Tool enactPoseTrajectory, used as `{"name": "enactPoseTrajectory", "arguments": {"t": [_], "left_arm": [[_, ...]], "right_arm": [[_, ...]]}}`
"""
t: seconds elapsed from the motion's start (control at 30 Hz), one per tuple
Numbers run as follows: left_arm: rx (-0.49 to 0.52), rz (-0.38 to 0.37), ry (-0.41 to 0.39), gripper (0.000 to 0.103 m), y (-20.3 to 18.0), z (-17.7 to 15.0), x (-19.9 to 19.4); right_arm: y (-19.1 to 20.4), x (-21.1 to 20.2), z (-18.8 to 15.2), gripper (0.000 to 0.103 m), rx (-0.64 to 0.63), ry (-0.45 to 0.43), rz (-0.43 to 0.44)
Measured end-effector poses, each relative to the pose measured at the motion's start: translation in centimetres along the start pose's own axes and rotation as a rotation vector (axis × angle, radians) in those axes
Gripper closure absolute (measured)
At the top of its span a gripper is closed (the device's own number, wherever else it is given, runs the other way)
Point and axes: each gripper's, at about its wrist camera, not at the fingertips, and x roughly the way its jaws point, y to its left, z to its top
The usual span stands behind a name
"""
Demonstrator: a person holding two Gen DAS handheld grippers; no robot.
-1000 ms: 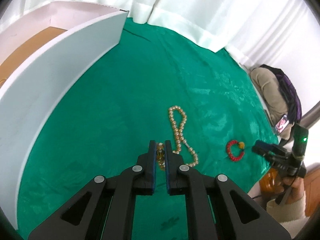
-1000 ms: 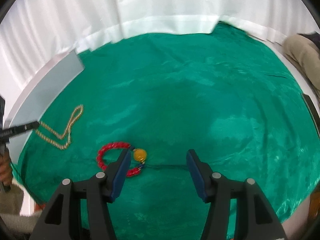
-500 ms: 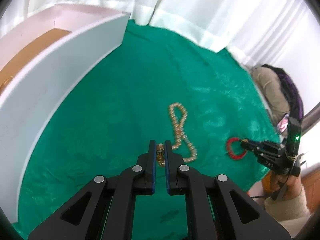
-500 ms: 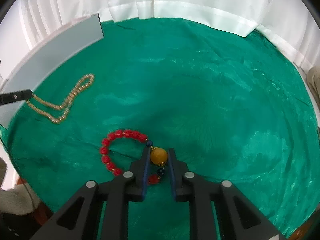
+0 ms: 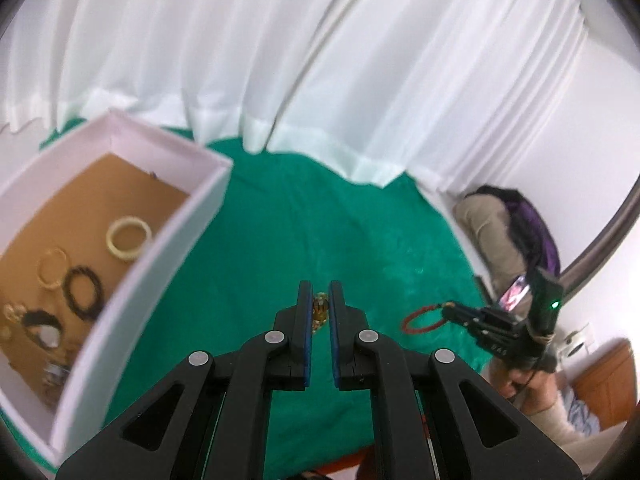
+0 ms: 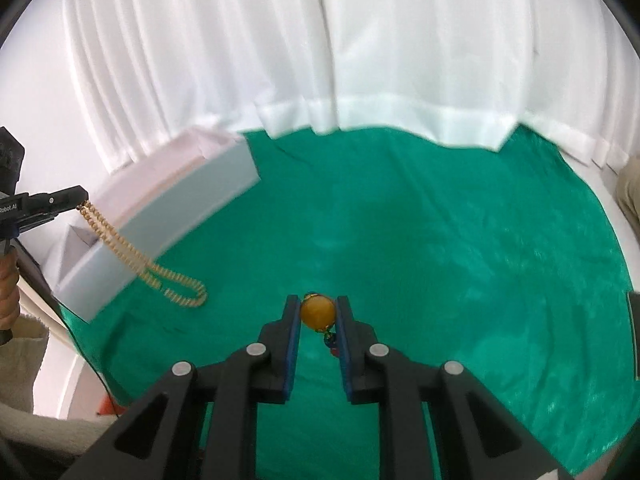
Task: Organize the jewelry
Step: 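Carry the pearl necklace and red bracelet over the white box with both tools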
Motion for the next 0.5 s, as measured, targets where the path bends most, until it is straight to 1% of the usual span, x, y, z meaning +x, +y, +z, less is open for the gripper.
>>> {"name": "enactPoseTrajectory", "arguments": {"t": [0.07,0.13,0.2,0.23,0.37,0.47,0.5], "left_arm": [[-0.007,0.003,-0.019,0.098,0.4,1.1,-2.0],[-0.006,0.021,-0.049,0.098,0.6,2.5,-4.8],[-0.008,0.042,-0.067,0.098,1.1,3.5,-6.8],[-0.008,0.060,-0.078,0.098,1.5,4.2,-7.9],[-0.013,0.159,-0.129,0.098,3.4,6.5,-10.5],[-0.040,0.226,-0.172,0.098,5.9,8.3,-12.0],[-0.052,0.249,-0.185,0.098,6.9,8.9,-12.5]], "right_arm": [[1.4,-0.4,1.7,0.085,-0.020,-0.021,0.046],[3.0,-0.4,3.2,0.085,-0.046,-0.034,0.089],[5.0,-0.2,5.1,0.085,-0.084,-0.044,0.137],[6.0,0.1,5.9,0.085,-0.100,-0.046,0.159],[10.7,1.4,10.0,0.085,-0.174,-0.053,0.242],[14.8,2.8,13.3,0.085,-0.233,-0.068,0.302],[15.7,3.1,13.9,0.085,-0.242,-0.069,0.313]]}}
